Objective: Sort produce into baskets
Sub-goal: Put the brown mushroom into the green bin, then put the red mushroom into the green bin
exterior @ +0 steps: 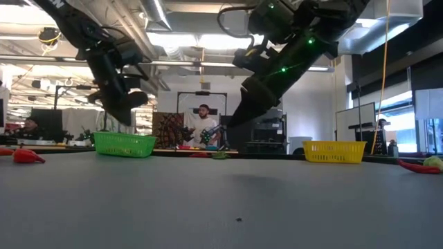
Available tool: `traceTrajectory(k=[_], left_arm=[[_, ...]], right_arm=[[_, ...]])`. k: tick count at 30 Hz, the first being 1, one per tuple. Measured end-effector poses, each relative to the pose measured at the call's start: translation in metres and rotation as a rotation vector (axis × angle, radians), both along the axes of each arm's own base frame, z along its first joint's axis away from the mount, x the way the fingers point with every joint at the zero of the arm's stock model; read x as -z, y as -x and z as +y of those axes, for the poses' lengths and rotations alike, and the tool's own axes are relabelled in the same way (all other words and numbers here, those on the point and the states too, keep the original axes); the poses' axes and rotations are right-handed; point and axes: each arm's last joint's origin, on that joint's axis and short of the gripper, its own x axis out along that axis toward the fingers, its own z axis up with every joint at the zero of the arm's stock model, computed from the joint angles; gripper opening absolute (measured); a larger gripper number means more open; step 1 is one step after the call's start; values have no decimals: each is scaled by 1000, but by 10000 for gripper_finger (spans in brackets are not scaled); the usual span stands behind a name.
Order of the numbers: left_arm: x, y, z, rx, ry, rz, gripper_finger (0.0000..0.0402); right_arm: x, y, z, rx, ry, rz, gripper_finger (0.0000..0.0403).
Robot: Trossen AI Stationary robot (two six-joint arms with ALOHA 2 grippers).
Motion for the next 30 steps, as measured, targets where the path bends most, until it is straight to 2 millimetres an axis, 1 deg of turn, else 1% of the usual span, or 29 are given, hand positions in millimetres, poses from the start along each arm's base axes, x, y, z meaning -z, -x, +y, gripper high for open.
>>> traceTrajectory(k=[4, 7, 10, 15, 19, 23, 30], left_arm=[[1, 3, 0, -10, 22, 9, 125], [1, 2, -3, 9, 58, 11, 157], [-5, -1, -5, 31, 79, 18, 175], [-22, -15, -17, 111, 97, 9, 184], [-37, -26, -37, 191, 87, -17, 184], [-49, -31, -62, 256, 83, -60, 184], [-55, -35, -110, 355, 162, -83, 184]], right_arm=[[0, 0, 0, -3, 3, 1, 205], [0, 0, 0, -18, 20, 10, 205], [0, 0, 0, -20, 22, 12, 205], [1, 0, 1, -22, 21, 16, 205], [1, 0, 1, -22, 20, 16, 205], [1, 0, 1, -31, 30, 20, 205], [0, 0, 1, -35, 35, 22, 205]])
